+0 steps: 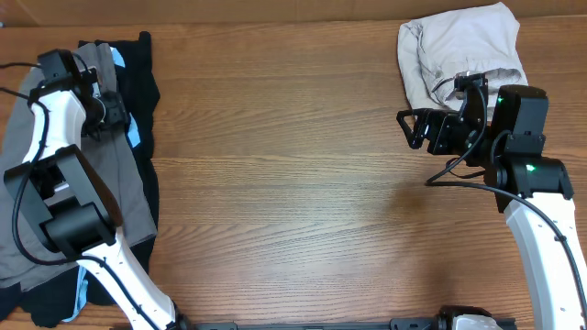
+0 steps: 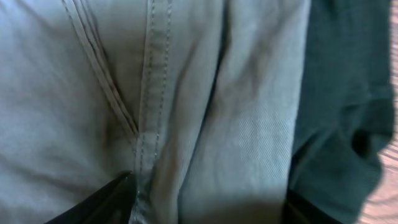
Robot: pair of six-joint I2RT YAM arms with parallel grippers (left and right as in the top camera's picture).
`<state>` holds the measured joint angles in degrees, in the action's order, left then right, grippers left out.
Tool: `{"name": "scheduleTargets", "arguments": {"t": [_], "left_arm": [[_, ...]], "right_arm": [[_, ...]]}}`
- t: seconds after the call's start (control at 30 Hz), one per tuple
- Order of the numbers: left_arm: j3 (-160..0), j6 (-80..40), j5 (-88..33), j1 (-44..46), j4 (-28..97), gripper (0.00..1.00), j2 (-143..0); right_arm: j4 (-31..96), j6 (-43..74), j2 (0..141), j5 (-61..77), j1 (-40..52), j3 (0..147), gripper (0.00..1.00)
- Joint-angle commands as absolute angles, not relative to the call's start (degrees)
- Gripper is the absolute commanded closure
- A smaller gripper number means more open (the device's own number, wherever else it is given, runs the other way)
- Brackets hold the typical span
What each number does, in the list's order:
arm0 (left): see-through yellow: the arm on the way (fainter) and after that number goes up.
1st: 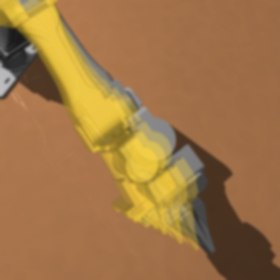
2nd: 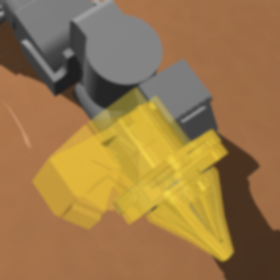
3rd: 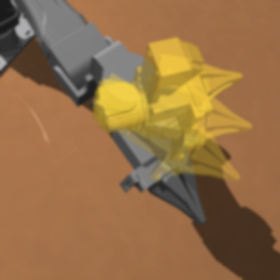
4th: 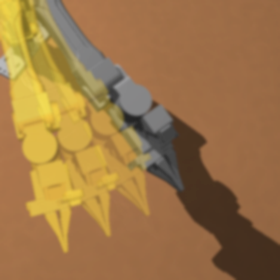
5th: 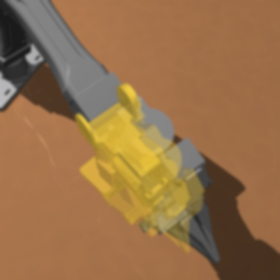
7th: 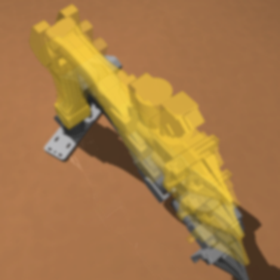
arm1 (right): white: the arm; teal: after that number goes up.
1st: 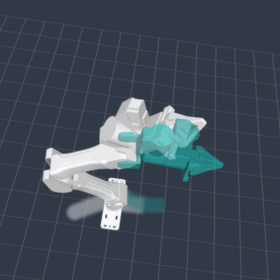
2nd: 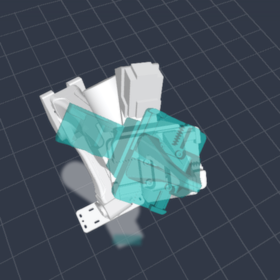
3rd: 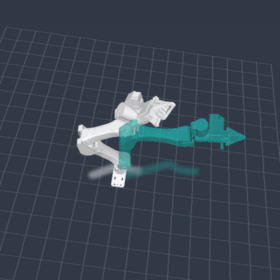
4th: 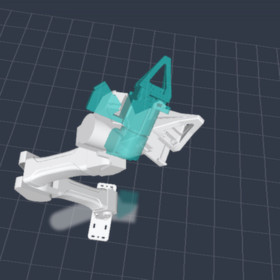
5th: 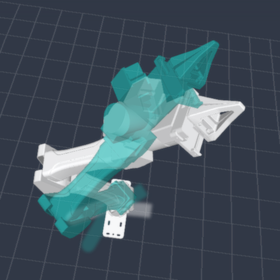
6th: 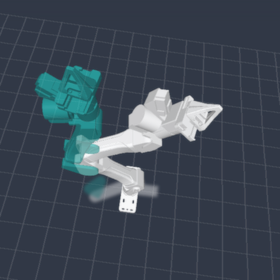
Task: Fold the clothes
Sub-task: 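Reach the left gripper to the grey shorts on the pile and grasp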
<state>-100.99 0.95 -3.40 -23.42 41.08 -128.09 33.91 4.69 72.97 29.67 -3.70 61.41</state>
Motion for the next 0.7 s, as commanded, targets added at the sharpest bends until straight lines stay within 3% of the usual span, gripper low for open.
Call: {"name": "scheduleTargets", "arguments": {"t": [0.0, 0.4, 0.5, 0.67], "left_arm": [[-102.56, -0.47, -2.52, -24.10, 40.40, 0.35, -128.66], [-116.86, -1.10, -7.51, -24.10, 49.47, 0.30, -126.61], [-117.89, -1.08, -7.29, -24.34, 49.60, 0.25, -126.63], [-117.03, -1.10, -6.68, -24.82, 49.21, 0.26, -128.25]], "right_arm": [[33.74, 4.54, 72.77, 30.09, -3.44, 62.65, 0.09], [33.74, 4.56, 72.77, 30.09, -3.44, 62.65, 0.09], [33.78, 4.56, 72.77, 30.09, -3.44, 62.65, 0.09], [33.78, 4.54, 72.79, 30.09, -3.44, 62.65, 0.09]]}}
